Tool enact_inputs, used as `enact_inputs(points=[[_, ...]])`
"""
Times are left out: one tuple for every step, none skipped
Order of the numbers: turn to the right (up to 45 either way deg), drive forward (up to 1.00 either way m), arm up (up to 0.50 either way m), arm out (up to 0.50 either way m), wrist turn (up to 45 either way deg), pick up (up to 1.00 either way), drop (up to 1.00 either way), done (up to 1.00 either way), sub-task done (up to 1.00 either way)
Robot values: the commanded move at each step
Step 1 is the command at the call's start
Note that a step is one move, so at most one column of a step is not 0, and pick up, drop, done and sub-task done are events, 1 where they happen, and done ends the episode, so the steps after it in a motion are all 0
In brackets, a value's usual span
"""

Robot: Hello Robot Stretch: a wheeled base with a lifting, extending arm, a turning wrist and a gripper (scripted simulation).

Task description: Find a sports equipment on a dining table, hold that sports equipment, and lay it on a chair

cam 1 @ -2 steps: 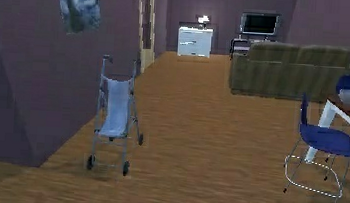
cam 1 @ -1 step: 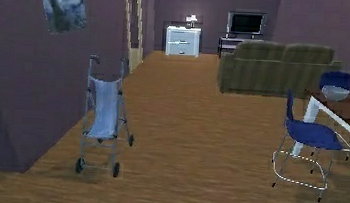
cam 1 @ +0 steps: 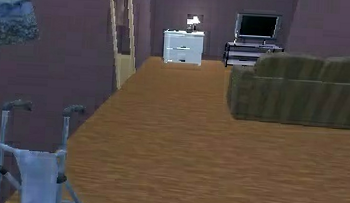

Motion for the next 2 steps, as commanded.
enact_inputs(points=[[0.0,1.0,0.0,0.0,0.0,0.0,0.0,0.0,0.0],[0.0,0.1,0.0,0.0,0.0,0.0,0.0,0.0,0.0]])
